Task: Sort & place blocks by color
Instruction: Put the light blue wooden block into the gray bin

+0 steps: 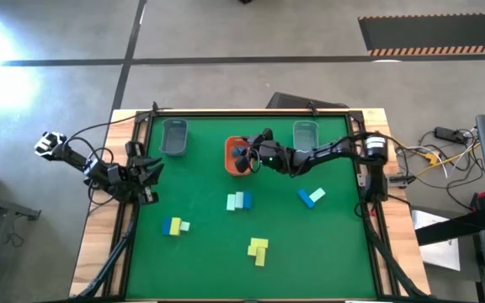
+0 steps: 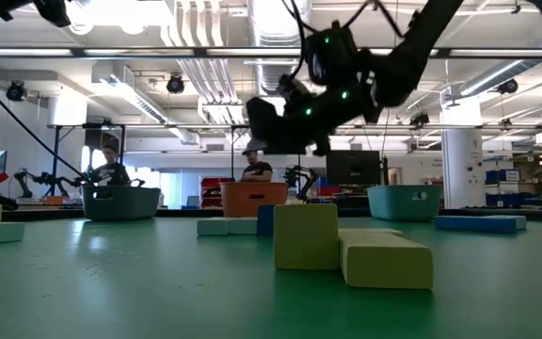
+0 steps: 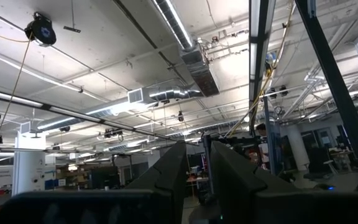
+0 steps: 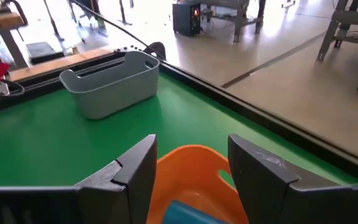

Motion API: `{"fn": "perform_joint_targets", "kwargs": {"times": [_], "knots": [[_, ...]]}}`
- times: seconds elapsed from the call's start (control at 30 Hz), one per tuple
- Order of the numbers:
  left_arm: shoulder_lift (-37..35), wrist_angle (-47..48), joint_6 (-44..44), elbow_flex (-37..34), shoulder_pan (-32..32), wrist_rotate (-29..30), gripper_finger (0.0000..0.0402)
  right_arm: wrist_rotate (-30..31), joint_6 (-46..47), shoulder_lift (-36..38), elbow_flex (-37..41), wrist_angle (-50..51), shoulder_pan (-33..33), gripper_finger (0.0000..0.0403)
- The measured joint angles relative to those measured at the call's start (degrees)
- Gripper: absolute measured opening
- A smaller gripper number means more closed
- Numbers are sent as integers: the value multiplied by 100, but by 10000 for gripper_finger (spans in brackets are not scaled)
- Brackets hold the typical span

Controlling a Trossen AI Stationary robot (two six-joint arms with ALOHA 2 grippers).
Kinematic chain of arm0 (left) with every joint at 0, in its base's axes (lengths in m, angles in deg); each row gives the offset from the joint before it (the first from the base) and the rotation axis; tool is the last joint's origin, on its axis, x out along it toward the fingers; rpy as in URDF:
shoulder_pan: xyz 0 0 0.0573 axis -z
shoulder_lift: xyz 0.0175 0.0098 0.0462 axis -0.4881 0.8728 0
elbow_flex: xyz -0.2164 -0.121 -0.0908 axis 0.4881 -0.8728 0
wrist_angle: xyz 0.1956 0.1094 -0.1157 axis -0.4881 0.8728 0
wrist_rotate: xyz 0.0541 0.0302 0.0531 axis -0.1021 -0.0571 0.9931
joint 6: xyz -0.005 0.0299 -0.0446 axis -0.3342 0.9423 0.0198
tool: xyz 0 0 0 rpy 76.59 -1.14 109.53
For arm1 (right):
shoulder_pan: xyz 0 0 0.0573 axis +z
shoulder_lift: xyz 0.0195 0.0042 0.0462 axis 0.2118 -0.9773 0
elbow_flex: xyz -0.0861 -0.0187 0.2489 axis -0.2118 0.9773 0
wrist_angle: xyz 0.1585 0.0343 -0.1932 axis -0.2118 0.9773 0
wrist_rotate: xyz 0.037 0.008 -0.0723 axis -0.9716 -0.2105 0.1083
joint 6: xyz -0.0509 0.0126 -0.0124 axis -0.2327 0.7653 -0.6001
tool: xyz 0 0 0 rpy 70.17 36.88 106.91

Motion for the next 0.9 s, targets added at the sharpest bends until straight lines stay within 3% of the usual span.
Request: {"fn": "perform_joint_targets", "kwargs": {"times": [0.23, 0.33, 0.53, 0.77, 0.9], "knots": [[-4, 2, -42, 0, 1, 8, 58, -146, -4, 1281, 40, 2203, 358, 176], [-4, 2, -60, 0, 2, 384, 58, -106, -10, 1789, 249, 2708, 656, 170], [321, 2, -442, 126, -3, 2064, 58, -113, -231, 2705, 1022, 2764, 1267, 158], [1185, 56, -1038, 736, -9, 2290, 58, -107, -310, 3572, 1886, 2546, 1577, 144], [1939, 430, -1747, 1186, -27, 3319, 58, -113, -353, 3895, 2244, 2342, 1594, 136]]}}
